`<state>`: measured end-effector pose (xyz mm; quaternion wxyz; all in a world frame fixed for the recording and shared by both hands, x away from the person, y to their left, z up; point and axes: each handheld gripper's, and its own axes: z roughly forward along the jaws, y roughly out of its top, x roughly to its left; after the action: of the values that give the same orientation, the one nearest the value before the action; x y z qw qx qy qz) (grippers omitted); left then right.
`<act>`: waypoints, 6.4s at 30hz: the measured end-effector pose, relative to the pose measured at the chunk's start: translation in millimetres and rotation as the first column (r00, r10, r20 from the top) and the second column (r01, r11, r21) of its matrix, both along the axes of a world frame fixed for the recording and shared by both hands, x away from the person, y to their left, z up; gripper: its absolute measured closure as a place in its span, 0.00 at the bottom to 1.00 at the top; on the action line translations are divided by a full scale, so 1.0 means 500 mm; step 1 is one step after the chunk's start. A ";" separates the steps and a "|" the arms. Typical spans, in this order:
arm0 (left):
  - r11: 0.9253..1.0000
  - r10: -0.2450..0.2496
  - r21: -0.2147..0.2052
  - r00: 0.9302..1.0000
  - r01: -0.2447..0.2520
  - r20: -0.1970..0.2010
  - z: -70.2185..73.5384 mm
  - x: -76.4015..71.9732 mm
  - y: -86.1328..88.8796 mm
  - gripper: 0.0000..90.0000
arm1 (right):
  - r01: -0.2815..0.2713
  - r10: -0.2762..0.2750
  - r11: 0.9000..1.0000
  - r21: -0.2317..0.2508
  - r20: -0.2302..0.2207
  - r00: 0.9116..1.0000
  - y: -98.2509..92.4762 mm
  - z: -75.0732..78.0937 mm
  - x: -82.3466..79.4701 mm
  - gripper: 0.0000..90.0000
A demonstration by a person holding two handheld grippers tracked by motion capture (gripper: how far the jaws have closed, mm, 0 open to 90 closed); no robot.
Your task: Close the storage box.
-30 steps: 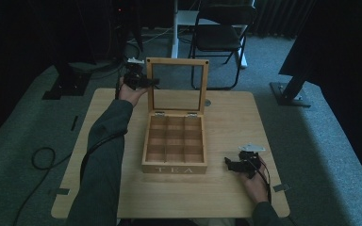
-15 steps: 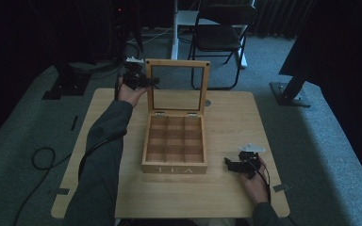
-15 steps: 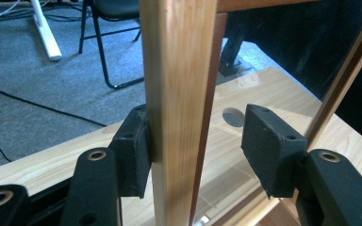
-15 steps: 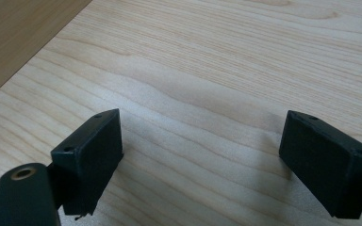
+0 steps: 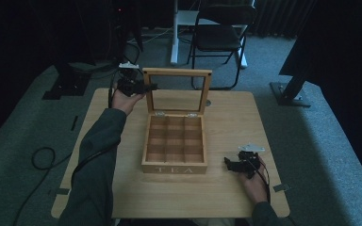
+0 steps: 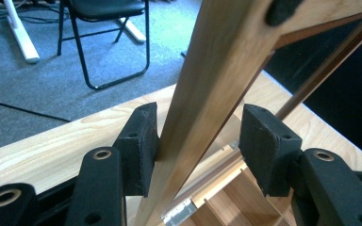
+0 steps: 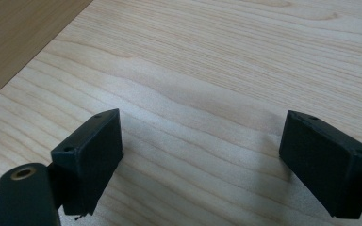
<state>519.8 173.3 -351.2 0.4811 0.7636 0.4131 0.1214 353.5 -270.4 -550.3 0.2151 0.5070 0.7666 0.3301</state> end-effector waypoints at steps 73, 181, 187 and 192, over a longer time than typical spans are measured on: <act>0.998 -0.057 -0.037 0.996 0.060 0.064 -0.017 -0.194 0.041 0.53 | 0.003 -0.003 1.000 -0.001 0.002 1.000 0.001 0.000 0.000 0.15; 0.999 -0.005 0.032 0.996 0.002 0.088 -0.189 -0.369 0.021 0.44 | 0.004 -0.004 1.000 0.001 0.000 1.000 0.001 0.000 0.000 0.15; 0.999 -0.006 0.034 0.996 0.003 0.084 -0.196 -0.374 0.019 0.44 | 0.004 -0.004 1.000 0.001 -0.001 1.000 0.001 0.000 0.000 0.15; 0.999 -0.002 0.041 0.997 -0.002 0.082 -0.203 -0.380 0.017 0.44 | 0.003 -0.003 1.000 0.001 0.000 1.000 0.001 0.000 0.000 0.15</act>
<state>329.6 181.8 -452.5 0.4817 0.7678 0.3905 0.1612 353.3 -270.0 -550.3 0.2154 0.5084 0.7657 0.3300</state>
